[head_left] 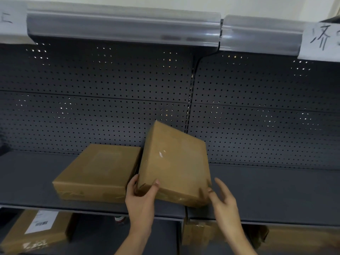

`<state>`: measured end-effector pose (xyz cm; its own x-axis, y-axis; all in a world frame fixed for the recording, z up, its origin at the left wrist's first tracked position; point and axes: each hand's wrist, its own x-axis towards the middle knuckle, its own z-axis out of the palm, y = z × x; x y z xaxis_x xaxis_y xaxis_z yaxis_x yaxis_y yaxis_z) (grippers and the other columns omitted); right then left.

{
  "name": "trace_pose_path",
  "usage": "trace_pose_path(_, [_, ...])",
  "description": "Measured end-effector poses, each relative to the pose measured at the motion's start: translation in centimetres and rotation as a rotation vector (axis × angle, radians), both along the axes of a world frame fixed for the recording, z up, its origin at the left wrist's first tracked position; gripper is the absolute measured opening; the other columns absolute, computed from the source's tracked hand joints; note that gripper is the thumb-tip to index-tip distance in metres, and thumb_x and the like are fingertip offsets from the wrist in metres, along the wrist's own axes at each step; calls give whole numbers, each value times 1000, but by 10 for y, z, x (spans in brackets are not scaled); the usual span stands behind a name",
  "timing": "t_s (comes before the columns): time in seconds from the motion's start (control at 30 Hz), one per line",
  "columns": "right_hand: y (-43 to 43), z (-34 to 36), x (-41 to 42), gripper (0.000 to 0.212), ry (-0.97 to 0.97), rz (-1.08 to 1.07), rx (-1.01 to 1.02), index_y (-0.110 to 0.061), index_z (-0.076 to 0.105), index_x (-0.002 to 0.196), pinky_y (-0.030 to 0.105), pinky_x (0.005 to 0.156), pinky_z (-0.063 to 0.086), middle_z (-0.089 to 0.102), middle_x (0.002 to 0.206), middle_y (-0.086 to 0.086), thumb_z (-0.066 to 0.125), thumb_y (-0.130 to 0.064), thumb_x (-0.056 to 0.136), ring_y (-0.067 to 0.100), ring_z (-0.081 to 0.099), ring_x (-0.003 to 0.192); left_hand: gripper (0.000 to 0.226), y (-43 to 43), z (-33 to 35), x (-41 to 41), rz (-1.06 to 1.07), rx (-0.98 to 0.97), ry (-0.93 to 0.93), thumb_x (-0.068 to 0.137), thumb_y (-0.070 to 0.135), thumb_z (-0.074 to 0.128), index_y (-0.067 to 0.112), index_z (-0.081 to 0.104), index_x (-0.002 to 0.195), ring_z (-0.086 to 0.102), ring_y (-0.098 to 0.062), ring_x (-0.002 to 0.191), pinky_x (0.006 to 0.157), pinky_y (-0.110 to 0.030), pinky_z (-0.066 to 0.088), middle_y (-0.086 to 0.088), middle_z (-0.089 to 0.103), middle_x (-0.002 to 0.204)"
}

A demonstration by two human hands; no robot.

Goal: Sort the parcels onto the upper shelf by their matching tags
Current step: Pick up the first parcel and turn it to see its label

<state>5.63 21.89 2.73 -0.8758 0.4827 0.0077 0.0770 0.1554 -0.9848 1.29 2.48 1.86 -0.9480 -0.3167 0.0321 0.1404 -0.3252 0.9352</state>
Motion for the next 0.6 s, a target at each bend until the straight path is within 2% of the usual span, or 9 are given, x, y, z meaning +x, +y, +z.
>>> trace_pose_path(0.07, [-9,16,1,50,26,44,23,-28,47,147,35,117,33,48,144,-14,59,-30,98,16,42,142,75,1,10,6,-2,-59,84,73,20,85,27,49,138,55,-16,121,102,-32,46,1,55,135])
trace_pose_path(0.13, [-19,34,-1,53,67,97,4,-28,47,148,36,116,35,50,149,-10,60,-34,97,14,45,139,81,3,20,12,-3,-141,154,69,18,87,32,49,138,53,-10,123,107,-35,44,5,51,135])
trace_pose_path(0.2, [-30,55,-1,60,93,173,-56,-27,41,152,25,107,38,49,148,-12,59,-38,96,8,48,134,85,6,26,19,25,-327,242,65,19,89,36,48,138,46,3,125,107,-25,39,13,45,133])
trace_pose_path(0.27, [-39,72,-1,68,120,267,-155,-29,36,154,15,92,41,53,134,-21,61,-45,92,-2,54,115,94,10,31,28,47,-567,348,61,27,91,42,41,139,36,13,127,104,-10,31,21,39,132])
trace_pose_path(0.33, [-47,79,-1,83,146,322,-211,-36,40,151,22,95,46,61,127,-21,66,-62,77,-4,58,108,109,17,35,38,22,-697,405,59,33,90,47,23,145,24,24,127,96,5,23,32,29,133])
trace_pose_path(0.4, [-51,78,-3,92,161,307,-246,-39,48,143,36,102,51,69,126,-13,70,-73,61,5,66,110,119,23,37,47,-12,-733,424,60,35,90,58,8,143,17,31,125,91,10,20,42,18,136])
trace_pose_path(0.43, [-51,75,-4,90,168,288,-264,-39,51,139,40,102,52,72,123,-11,74,-73,59,8,69,109,121,25,37,49,-16,-745,444,60,36,90,62,4,141,18,31,125,91,10,21,45,15,136])
trace_pose_path(0.5, [-53,70,-4,82,169,247,-282,-38,54,135,45,101,53,74,120,-7,77,-69,63,12,71,108,121,28,33,52,-34,-749,467,60,36,89,66,3,139,23,28,127,92,8,24,49,14,137])
trace_pose_path(0.6, [-53,62,-2,66,173,193,-299,-36,52,136,46,100,53,71,123,-4,71,-55,75,15,69,109,117,28,27,54,-75,-736,474,60,36,88,65,8,140,27,23,131,96,5,26,49,16,138])
